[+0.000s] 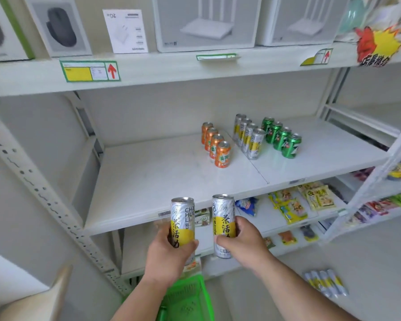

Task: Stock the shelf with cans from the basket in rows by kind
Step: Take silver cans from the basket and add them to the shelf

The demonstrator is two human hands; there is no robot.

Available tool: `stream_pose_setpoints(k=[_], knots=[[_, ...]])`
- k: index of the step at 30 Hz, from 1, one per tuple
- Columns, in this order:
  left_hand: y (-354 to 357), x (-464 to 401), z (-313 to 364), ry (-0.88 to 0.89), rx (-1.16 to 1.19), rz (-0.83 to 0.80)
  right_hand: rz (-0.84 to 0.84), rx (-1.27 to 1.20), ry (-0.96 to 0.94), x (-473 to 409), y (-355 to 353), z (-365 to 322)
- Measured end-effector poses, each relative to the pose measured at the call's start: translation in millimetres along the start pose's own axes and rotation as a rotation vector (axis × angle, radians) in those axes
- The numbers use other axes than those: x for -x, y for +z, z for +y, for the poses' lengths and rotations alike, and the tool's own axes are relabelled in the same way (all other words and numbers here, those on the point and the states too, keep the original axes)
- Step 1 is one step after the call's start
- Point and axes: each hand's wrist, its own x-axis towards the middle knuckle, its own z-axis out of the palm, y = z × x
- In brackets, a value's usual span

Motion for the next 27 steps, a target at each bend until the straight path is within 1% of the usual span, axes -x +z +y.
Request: stream_pose_setpoints(k=[7, 11, 17, 20, 23, 27], knots=[[67.5, -10.6, 38.5, 0.021, 0.02, 0.0, -0.009, -0.055, -0.029, -30.7, -70.3, 17.2], [120.9, -17.9, 65.8, 0.031, 0.011, 0.01, -0.008, -0.06, -0.046, -57.0, -125.5, 27.7], [202.1, -33.9, 107.0, 0.032, 0.054, 0.073, -0.018, -0.038, -0.069, -98.8, -210.7, 42.2], [240.0, -42.1, 125.2, 0.024, 0.072, 0.086, 0.011, -0.046, -0.059, -116.7, -251.5, 51.0], [266.4, -51.5, 138.7, 0.021, 0.098, 0.082, 0.039, -0.067, -0.039, -133.9, -280.1, 59.1], [290.8, -71.9, 145.8, 0.015, 0.122, 0.058, 0.067, -0.097, -0.008, -158.6, -301.7, 72.1]])
